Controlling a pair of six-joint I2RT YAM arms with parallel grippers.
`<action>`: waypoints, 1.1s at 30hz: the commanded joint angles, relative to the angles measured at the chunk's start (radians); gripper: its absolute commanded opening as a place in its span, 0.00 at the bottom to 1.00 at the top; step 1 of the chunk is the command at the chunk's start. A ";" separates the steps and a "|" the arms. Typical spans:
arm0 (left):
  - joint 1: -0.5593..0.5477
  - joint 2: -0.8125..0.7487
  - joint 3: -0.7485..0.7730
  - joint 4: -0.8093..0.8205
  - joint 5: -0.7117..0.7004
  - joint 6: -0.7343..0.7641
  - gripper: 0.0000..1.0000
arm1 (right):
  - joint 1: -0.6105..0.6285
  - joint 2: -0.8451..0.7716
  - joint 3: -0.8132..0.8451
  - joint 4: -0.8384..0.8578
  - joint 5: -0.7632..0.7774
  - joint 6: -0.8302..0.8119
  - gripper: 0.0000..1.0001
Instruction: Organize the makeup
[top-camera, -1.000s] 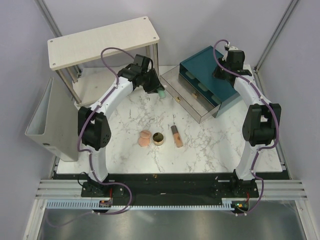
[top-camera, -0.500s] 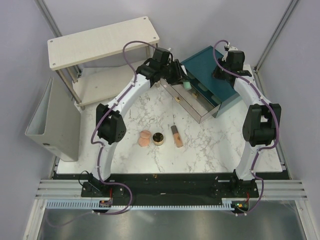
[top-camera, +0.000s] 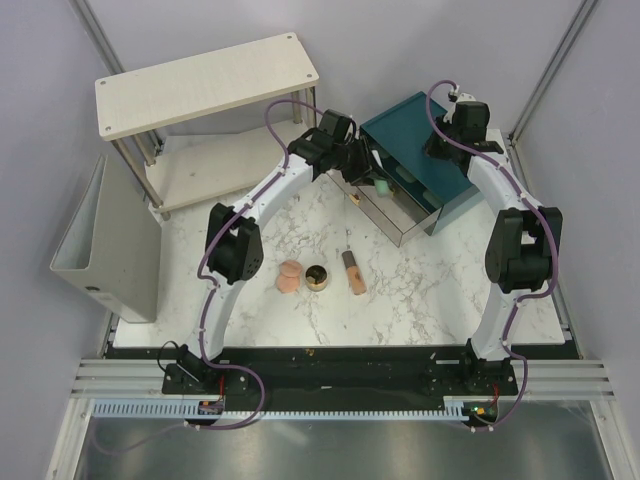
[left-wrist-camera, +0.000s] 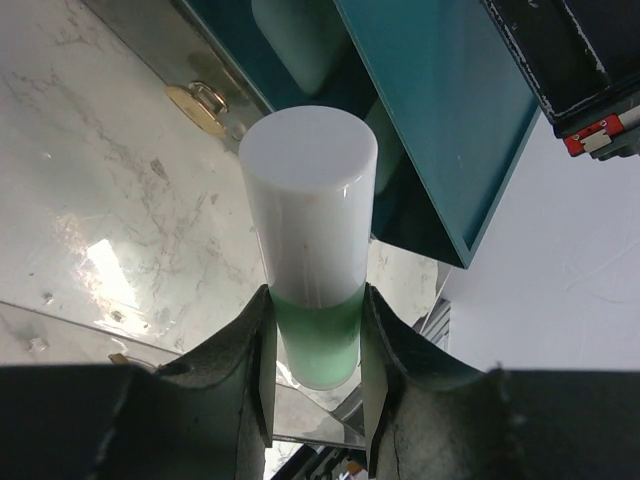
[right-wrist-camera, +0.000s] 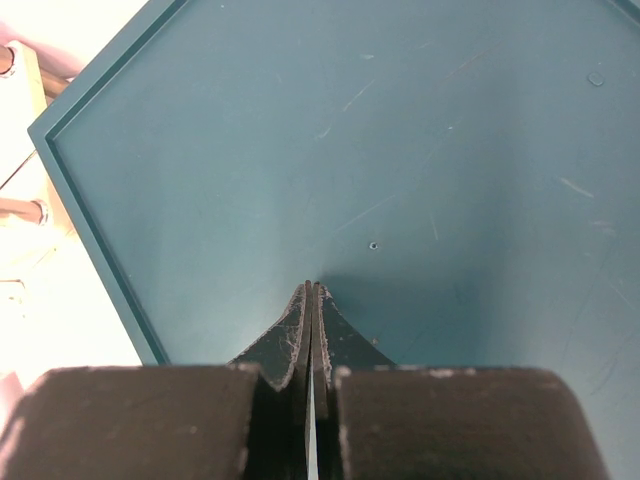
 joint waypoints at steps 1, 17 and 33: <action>-0.002 0.006 0.060 0.050 0.080 -0.032 0.34 | 0.010 0.050 -0.067 -0.203 -0.030 -0.007 0.00; 0.001 -0.037 0.065 0.037 0.048 0.043 0.46 | 0.008 0.034 -0.090 -0.202 -0.041 -0.010 0.00; -0.006 -0.539 -0.516 -0.030 0.034 0.261 0.50 | 0.010 0.020 -0.105 -0.200 -0.038 -0.014 0.00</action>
